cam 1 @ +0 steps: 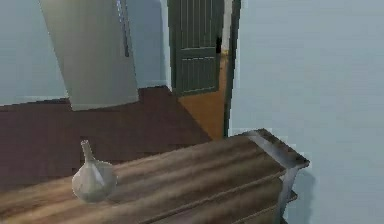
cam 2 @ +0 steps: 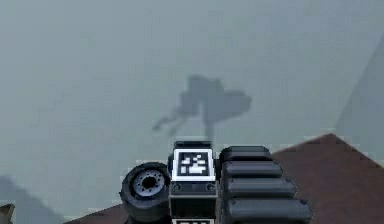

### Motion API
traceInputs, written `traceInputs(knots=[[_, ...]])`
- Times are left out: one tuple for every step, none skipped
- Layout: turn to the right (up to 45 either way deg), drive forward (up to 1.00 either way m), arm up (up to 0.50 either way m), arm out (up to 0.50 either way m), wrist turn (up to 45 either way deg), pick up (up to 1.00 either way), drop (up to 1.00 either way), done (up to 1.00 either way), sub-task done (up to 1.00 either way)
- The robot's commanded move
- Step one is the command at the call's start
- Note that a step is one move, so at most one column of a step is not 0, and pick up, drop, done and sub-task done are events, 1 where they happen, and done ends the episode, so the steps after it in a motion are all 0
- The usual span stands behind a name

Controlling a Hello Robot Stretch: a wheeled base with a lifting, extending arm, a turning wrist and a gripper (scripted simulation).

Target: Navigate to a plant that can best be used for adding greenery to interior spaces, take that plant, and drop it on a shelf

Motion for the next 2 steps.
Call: traceInputs(knots=[[0.0,0.25,0.00,0.00,0.0,0.00,0.00,0.00,0.00],[45.0,0.00,0.00,0.00,0.0,0.00,0.00,0.00,0.00]])
